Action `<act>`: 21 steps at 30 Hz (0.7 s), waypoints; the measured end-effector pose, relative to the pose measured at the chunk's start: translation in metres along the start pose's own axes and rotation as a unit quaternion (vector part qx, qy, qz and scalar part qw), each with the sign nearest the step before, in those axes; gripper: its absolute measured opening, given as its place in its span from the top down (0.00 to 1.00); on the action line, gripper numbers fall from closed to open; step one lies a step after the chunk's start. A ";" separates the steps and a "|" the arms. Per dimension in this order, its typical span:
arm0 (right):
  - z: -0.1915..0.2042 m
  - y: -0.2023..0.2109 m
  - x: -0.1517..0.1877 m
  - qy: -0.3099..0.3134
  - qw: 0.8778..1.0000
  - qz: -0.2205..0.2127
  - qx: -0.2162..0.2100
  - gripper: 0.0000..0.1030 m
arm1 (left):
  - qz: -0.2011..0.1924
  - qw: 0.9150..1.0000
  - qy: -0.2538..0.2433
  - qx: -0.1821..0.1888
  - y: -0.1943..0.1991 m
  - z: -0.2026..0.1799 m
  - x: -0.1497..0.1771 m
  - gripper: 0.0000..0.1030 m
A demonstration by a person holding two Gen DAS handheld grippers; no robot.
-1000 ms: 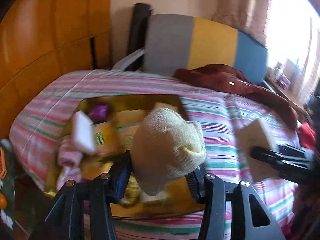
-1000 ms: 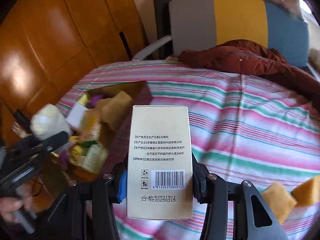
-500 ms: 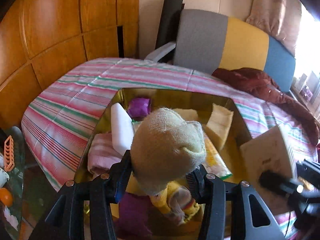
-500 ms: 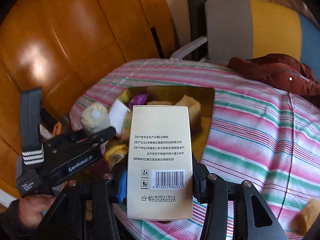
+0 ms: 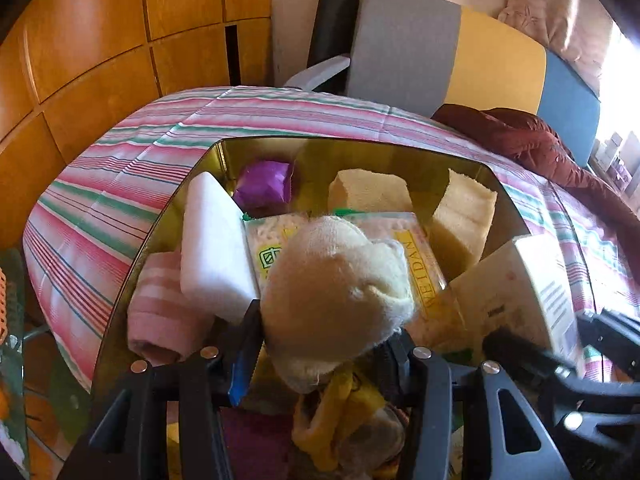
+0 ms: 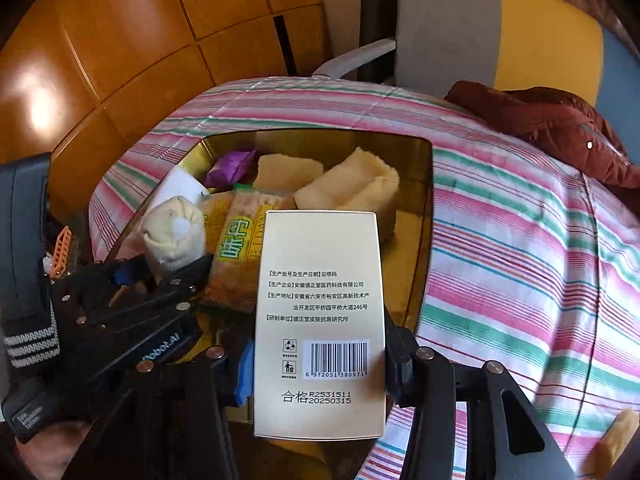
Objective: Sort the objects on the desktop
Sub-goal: 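Lower both items into the gold tray and open both grippers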
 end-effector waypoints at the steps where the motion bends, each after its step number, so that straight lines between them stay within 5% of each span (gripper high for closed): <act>1: 0.001 -0.001 0.001 0.001 1.000 0.003 -0.004 0.51 | -0.002 1.000 -0.001 -0.001 0.000 0.001 0.000 0.49; 21: 0.010 0.031 0.016 -0.025 0.998 -0.043 -0.028 0.30 | -0.047 0.999 0.020 -0.004 0.048 0.018 -0.003 0.31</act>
Point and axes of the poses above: each gripper's, at about its wrist camera, not at the fingertips, and y roughly against the way its jaws point, z to its left, x to its underside, the point moved 1 cm from there along -y, roughly the way its jaws point, and after that the axes turned 9 degrees about -x, right-handed, at the moved point
